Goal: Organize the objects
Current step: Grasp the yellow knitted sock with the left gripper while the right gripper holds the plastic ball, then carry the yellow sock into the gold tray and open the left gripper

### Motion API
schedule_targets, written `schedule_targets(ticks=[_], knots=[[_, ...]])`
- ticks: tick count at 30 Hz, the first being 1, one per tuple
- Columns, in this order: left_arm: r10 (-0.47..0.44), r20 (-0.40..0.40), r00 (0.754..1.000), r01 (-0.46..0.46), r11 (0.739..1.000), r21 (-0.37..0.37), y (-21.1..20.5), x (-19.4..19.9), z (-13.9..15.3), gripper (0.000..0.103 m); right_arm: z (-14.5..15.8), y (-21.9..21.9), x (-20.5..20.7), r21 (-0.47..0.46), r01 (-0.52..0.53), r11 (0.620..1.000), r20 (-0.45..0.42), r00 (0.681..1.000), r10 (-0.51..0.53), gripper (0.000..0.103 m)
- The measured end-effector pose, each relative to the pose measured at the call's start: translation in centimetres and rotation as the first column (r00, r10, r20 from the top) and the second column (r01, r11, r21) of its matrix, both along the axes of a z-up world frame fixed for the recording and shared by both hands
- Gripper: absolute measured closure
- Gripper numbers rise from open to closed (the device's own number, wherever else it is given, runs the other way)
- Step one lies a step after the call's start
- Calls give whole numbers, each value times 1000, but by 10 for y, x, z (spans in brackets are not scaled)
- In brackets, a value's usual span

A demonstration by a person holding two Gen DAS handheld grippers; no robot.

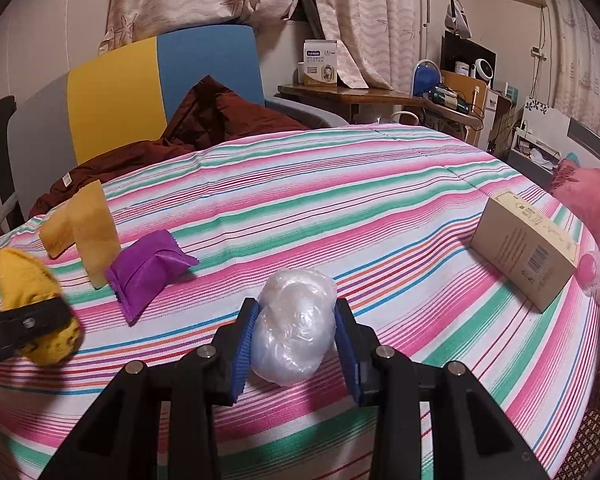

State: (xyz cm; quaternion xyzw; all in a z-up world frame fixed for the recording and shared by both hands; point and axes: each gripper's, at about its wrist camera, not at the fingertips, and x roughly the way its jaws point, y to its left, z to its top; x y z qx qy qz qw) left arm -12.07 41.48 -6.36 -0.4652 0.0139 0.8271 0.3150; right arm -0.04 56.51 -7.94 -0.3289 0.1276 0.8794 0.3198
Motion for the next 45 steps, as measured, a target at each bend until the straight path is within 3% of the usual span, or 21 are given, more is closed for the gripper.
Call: schedule_targets(ticks=[5,12,18,25,31,36,45], knots=[[-13,43,999,11,999,44,-25,21,12,54,0,0,0,2,2,1000,-1,1000,-2,66],[7,46,999,-13,992,128,-72,37,40,54,3,-4,1,29,5,1000,-6,1000,-4,66],[76,-2,997,-74,982,176,-126,32,65,54,5,-11,-1,65,-1,998,8,1000,0,66],[197,21,980,-198,966,169,-186,4,63,54,10,-24,-4,134,-29,991,15,1000,28,66],[271,45,962,-275,954,120,-217,-28,46,53,17,-42,-5,218,-69,973,1,997,71,66],[280,86,956,-288,953,95,-221,-52,32,53,16,-51,-12,256,-104,961,39,994,97,66],[282,31,959,-283,958,43,-223,-77,21,52,14,-53,-16,270,-119,956,59,993,107,66]])
